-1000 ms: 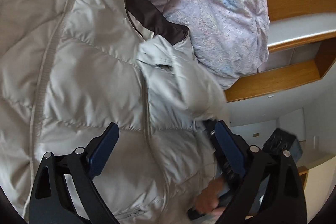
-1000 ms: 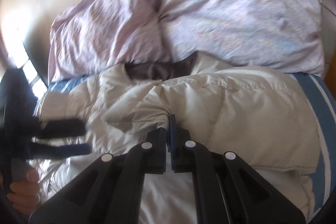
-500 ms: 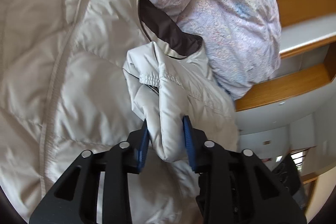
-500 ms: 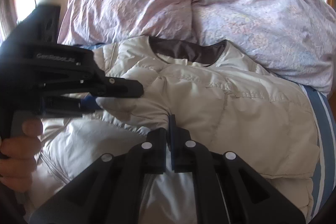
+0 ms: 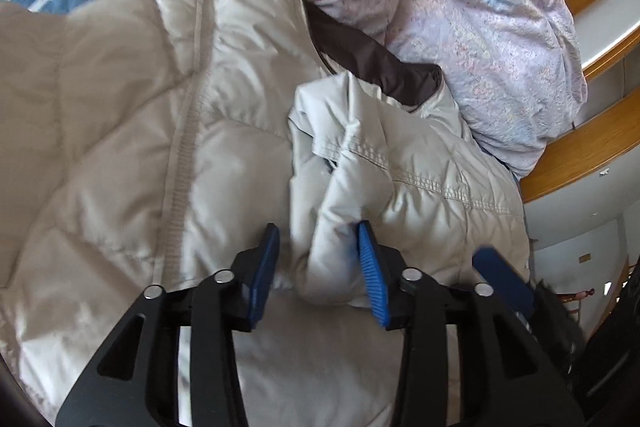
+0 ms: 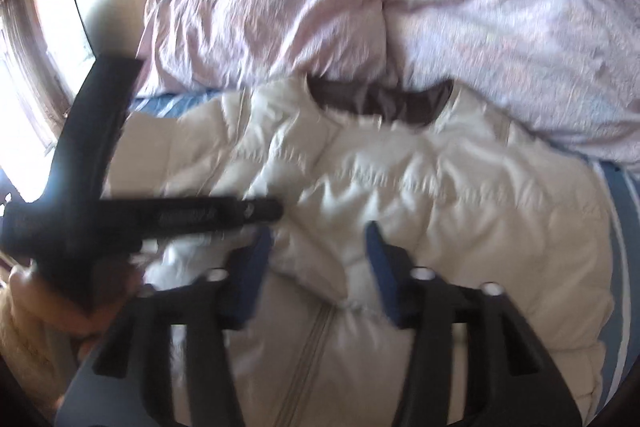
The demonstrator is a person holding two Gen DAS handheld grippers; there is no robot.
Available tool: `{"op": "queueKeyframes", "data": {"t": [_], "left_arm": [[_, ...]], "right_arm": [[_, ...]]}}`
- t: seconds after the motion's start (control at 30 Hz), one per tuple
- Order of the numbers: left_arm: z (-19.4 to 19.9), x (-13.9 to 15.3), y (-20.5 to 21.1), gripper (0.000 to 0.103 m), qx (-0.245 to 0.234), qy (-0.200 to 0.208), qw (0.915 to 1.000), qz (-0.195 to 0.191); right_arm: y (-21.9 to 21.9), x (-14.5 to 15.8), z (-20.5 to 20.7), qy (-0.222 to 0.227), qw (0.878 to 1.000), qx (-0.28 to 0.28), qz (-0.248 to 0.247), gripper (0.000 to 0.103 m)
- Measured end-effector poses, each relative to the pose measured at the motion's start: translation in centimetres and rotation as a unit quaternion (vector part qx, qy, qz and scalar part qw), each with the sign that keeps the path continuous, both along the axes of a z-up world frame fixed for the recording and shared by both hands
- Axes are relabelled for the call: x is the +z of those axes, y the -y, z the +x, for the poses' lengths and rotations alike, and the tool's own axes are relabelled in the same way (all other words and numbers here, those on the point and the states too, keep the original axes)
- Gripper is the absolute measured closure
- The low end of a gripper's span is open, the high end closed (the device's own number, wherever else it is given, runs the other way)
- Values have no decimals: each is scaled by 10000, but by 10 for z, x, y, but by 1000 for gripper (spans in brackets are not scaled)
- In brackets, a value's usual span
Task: Fold large clothes
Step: 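Grasp the other sleeve cuff with the left tool, then lift the sleeve and fold it across the jacket front with the left tool, release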
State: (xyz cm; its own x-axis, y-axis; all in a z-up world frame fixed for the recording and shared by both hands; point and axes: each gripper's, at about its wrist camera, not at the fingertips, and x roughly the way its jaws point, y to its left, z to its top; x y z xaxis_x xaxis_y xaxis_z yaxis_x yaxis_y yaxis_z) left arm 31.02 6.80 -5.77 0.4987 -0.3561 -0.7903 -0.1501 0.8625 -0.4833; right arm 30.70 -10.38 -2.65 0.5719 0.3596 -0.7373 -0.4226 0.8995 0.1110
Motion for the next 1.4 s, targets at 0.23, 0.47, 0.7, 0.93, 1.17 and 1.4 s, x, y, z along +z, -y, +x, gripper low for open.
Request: {"op": "queueKeyframes", "data": {"t": [0.23, 0.47, 0.7, 0.93, 1.17, 1.4], "left_arm": [[-65, 39, -70, 46, 668, 456, 9967, 7], [-162, 46, -170, 37, 1811, 654, 9813, -67], [-231, 16, -260, 37, 3172, 486, 9449, -648], [-260, -4, -302, 37, 4383, 540, 8890, -1210], [-275, -23, -325, 39, 5011, 629, 8456, -1729], [-283, -42, -346, 87, 5355, 710, 8181, -1972]], "right_arm": [[-52, -23, 16, -377, 9985, 183, -343, 78], [-64, -42, 24, -747, 9950, 146, -646, 78], [-24, -3, -2, -653, 9973, -25, 337, 47], [-14, 14, -19, -641, 9962, 132, 576, 44], [-3, 29, -30, -421, 9965, 137, 707, 44], [12, 36, -32, -296, 9966, 47, 769, 44]]}}
